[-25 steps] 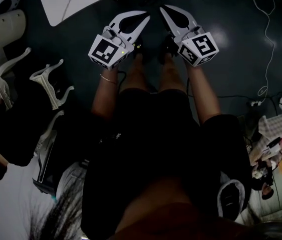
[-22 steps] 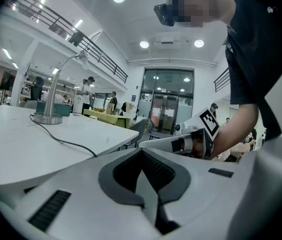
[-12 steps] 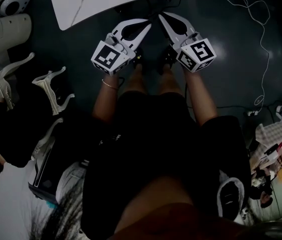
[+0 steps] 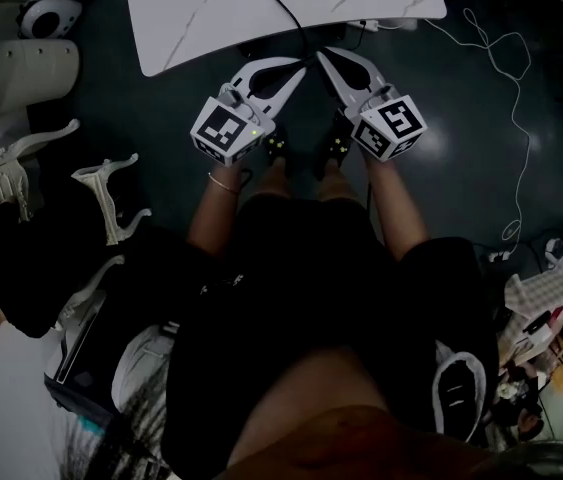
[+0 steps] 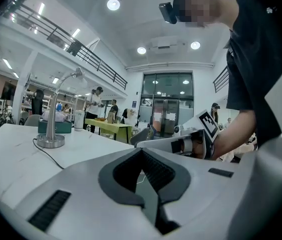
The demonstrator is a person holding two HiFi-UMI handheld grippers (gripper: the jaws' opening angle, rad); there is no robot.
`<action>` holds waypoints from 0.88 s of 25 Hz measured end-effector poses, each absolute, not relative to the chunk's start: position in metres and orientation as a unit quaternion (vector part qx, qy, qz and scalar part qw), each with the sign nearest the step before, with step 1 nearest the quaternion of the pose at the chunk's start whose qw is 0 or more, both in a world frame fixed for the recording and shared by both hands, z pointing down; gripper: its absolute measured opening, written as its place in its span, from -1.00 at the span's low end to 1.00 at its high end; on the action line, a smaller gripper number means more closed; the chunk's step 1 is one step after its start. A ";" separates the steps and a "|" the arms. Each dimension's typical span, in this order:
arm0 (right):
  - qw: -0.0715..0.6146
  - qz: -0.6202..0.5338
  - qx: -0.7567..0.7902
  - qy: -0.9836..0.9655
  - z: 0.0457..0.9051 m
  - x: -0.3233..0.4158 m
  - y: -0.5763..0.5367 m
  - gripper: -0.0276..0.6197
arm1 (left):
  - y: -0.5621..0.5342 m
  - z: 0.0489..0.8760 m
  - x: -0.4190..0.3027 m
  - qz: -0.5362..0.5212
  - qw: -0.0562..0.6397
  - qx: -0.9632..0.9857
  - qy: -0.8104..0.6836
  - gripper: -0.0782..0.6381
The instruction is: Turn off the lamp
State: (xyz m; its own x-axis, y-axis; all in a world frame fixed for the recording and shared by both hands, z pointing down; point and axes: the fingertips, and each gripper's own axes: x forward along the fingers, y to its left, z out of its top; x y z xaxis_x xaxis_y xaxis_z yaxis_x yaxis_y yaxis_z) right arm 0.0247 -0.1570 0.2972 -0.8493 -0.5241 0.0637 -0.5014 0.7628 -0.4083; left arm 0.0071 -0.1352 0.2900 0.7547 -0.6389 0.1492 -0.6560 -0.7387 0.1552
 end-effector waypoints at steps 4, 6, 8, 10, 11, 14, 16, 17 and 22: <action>0.034 -0.196 -0.254 0.946 0.279 0.016 -0.155 -0.91 | -0.137 0.276 0.006 0.041 0.085 0.930 -0.355 -0.76; 0.038 -0.194 -0.246 0.949 0.271 0.012 -0.154 -0.91 | -0.138 0.267 0.006 0.039 0.077 0.929 -0.360 -0.76; 0.041 -0.194 -0.240 0.950 0.263 0.009 -0.154 -0.91 | -0.138 0.261 0.004 0.034 0.072 0.929 -0.361 -0.76; 0.040 -0.186 -0.230 0.954 0.255 0.005 -0.154 -0.91 | -0.138 0.255 0.000 0.031 0.067 0.929 -0.363 -0.76; 0.039 -0.181 -0.225 0.957 0.252 0.004 -0.154 -0.91 | -0.137 0.251 -0.001 0.033 0.066 0.928 -0.366 -0.76; 0.043 -0.169 -0.216 0.961 0.239 0.000 -0.156 -0.91 | -0.137 0.242 -0.006 0.034 0.060 0.924 -0.375 -0.76; 0.050 -0.164 -0.213 0.962 0.231 -0.002 -0.159 -0.92 | -0.139 0.239 -0.011 0.033 0.056 0.922 -0.382 -0.76; 0.053 -0.162 -0.212 0.962 0.227 -0.003 -0.161 -0.91 | -0.140 0.236 -0.014 0.034 0.054 0.920 -0.386 -0.76; 0.060 -0.156 -0.206 0.964 0.216 -0.003 -0.165 -0.91 | -0.145 0.227 -0.029 0.042 0.047 0.910 -0.410 -0.76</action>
